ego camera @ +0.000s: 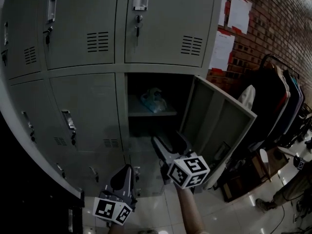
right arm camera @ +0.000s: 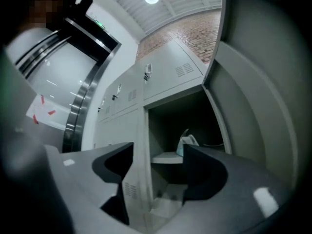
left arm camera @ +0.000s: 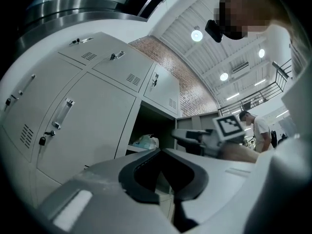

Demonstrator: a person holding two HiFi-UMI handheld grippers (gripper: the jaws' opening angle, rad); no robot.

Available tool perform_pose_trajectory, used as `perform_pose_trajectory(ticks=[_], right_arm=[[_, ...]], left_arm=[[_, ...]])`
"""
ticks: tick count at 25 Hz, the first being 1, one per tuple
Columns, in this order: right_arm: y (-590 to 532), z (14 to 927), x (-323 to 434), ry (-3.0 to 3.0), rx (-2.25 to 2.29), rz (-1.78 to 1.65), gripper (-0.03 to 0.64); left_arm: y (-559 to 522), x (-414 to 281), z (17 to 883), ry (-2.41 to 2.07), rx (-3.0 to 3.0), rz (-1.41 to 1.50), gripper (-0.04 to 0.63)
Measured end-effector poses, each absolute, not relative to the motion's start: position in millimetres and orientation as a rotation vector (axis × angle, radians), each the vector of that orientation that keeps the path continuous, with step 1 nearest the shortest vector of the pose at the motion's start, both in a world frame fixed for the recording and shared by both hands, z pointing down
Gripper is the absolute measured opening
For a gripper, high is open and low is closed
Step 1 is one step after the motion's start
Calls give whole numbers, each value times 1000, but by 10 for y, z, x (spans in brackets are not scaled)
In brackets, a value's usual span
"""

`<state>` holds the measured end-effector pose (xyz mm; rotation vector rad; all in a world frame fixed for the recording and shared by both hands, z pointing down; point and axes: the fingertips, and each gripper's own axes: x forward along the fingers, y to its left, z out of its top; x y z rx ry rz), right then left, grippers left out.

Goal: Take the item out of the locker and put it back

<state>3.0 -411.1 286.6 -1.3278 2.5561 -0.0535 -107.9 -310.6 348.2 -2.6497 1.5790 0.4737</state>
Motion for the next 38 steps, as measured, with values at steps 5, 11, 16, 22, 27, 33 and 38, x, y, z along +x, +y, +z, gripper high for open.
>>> perform_pose_trajectory(ticks=[5,11,16,22,27,33,38], right_arm=[[-5160,2606,27,2614,-1451,-127,380],[-5706,2586,-27,2640,-1508,-198,380],[-5885,2801,-70,2689,-1556,-226,380],[-5921,2787,-132,2698,-1539,-187,379],[-5960,2881,-93,2716,-1548,-242,205],[-5943,2831,-130,2739,-1534,-162,12],[-5837,2679,-61,2696,-1519,-138,12]], left_arm=[[-3150,-1085,3512,1593,-2647,461,3],[-3247,-1211,3494,1627,-2622,460,5],[-3286,-1278,3488,1643,-2609,465,4],[-3314,-1322,3490,1664,-2594,467,5],[-3311,-1344,3502,1680,-2586,475,4],[-3337,-1412,3486,1704,-2565,487,5],[-3350,-1386,3476,1698,-2569,488,5]])
